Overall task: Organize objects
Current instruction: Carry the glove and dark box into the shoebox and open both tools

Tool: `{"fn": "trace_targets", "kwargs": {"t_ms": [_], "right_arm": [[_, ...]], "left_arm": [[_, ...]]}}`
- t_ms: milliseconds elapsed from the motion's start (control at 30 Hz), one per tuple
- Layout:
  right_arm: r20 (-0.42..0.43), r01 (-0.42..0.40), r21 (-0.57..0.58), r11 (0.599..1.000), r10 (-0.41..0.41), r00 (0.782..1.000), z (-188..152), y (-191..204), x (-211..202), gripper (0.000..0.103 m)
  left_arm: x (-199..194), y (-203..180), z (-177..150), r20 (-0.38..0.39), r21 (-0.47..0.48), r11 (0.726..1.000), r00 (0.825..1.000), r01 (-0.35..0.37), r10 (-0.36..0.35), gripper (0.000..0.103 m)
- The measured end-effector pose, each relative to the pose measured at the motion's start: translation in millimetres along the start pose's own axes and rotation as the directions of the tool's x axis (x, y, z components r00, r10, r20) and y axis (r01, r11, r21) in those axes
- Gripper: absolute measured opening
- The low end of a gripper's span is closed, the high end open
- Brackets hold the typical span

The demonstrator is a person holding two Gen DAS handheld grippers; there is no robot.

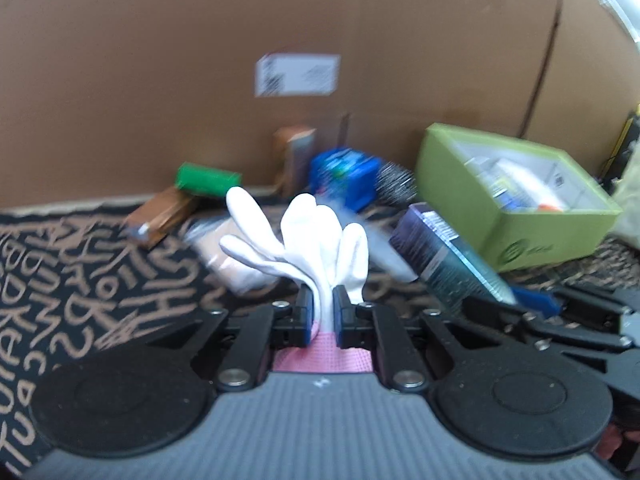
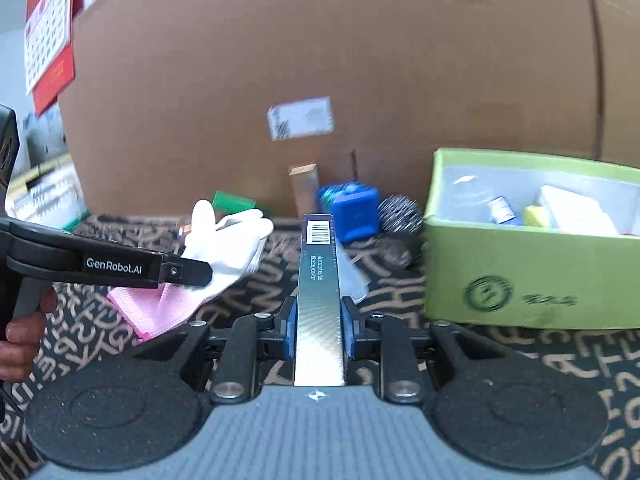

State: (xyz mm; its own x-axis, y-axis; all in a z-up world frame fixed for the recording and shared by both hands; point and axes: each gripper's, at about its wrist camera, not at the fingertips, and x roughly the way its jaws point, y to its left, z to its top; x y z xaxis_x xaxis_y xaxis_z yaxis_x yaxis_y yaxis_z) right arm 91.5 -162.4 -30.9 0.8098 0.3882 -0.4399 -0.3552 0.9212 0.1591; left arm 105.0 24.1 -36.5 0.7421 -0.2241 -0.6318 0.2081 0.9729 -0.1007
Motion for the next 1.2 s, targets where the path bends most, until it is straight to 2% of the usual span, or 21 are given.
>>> {"fn": "trace_targets", "kwargs": {"t_ms": [233, 433, 600, 733, 933, 1000, 1067, 1100, 1133, 1200], "right_arm": [[0.129, 0.069, 0.045, 0.997, -0.074, 0.989, 15, -34, -41, 0.026], [0.183, 0.214, 0.082, 0.973, -0.226, 0.957, 27, -81, -64, 0.026], [0.193, 0.323, 0.093, 0.942, -0.335, 0.922, 37, -125, -70, 0.026], [0.196, 0.388, 0.073, 0.919, -0.394, 0.898, 51, -159, -62, 0.026], [0.219, 0.435, 0.028, 0.9, -0.43, 0.876, 65, -189, -43, 0.026], [0.194, 0.44, 0.022, 0.898, -0.436, 0.879, 63, -198, -29, 0.026], [0.146, 0.429, 0.021, 0.903, -0.428, 0.892, 58, -208, -14, 0.027], [0.125, 0.437, 0.011, 0.9, -0.435, 0.892, 53, -210, -8, 0.029], [0.113, 0.455, -0.004, 0.89, -0.452, 0.885, 48, -209, -5, 0.035], [0.135, 0.475, -0.019, 0.88, -0.468, 0.873, 38, -205, -6, 0.047]], "left_arm": [[-8, -57, 31, 0.081, 0.061, 0.992, 0.99, 0.111, -0.116, 0.01], [4, -118, 59, 0.112, 0.12, 0.975, 0.973, 0.19, -0.203, 0.01], [29, -169, 78, 0.123, 0.184, 0.965, 0.97, 0.185, -0.209, 0.01], [56, -197, 91, 0.112, 0.187, 0.962, 0.968, 0.2, -0.223, 0.01], [97, -209, 102, 0.096, 0.156, 0.971, 0.976, 0.179, -0.195, 0.01], [109, -208, 102, 0.076, 0.151, 0.974, 0.98, 0.171, -0.184, 0.011], [122, -206, 99, 0.057, 0.142, 0.976, 0.983, 0.166, -0.175, 0.016], [125, -203, 95, 0.053, 0.135, 0.977, 0.983, 0.165, -0.173, 0.033], [127, -199, 91, 0.056, 0.128, 0.978, 0.984, 0.163, -0.171, 0.056], [122, -190, 82, 0.108, 0.11, 0.983, 0.981, 0.151, -0.162, 0.072]]}}
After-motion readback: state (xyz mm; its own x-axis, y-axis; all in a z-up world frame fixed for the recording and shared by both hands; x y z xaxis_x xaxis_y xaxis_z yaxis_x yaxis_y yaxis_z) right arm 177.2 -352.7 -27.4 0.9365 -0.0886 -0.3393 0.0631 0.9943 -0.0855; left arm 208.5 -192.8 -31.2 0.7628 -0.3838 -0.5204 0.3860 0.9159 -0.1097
